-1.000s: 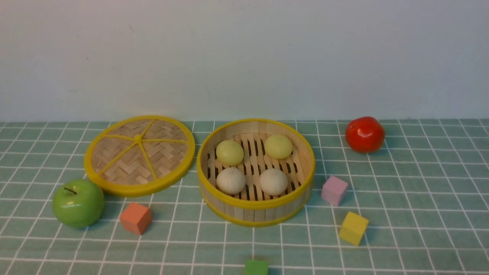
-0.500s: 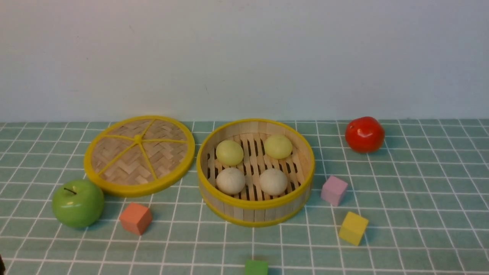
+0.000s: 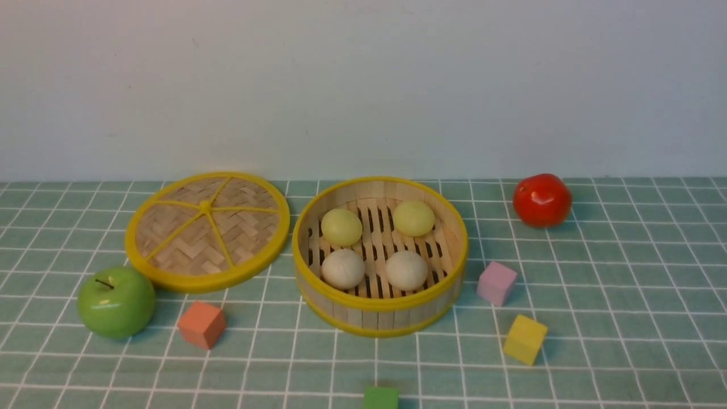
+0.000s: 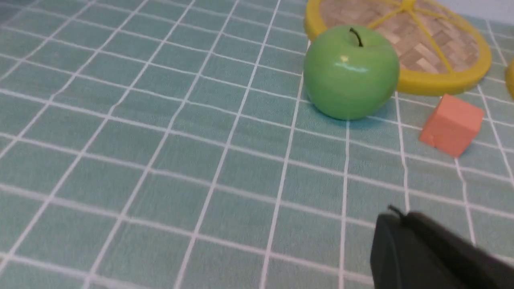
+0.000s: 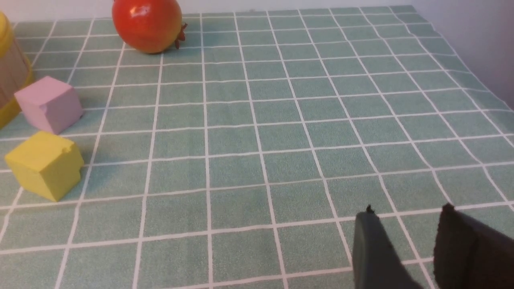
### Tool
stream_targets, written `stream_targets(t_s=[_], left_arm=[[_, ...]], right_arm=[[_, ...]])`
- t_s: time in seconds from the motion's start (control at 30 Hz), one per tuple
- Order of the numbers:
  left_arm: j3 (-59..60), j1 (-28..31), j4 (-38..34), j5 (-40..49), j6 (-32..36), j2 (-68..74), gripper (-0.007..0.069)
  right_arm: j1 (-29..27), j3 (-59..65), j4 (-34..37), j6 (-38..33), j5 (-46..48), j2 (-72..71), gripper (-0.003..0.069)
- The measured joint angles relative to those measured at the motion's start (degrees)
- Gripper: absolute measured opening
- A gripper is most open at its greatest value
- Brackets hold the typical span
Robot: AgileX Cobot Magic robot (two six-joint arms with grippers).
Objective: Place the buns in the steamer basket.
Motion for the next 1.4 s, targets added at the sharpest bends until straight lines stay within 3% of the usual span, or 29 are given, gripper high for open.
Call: stream_targets(t_s=[0.63,0.9,1.4], left_arm=[[0.27,0.00,0.35,-2.60,0.19,0.00,0.0001],[0.27,0.00,0.42,-2.60,0.19,0.00,0.0006],[0.27,0.00,0.53,-2.60,0.19,0.00,0.0021]], right_arm=[[0.06,0.00,0.00,0.00,-0.05,0.00,0.0238],[11.06,0.00,-0.05,0.00,-0.05,0.00,0.0238],[11.82,0.00,-0.05,0.00,-0.05,0.00,0.0239]])
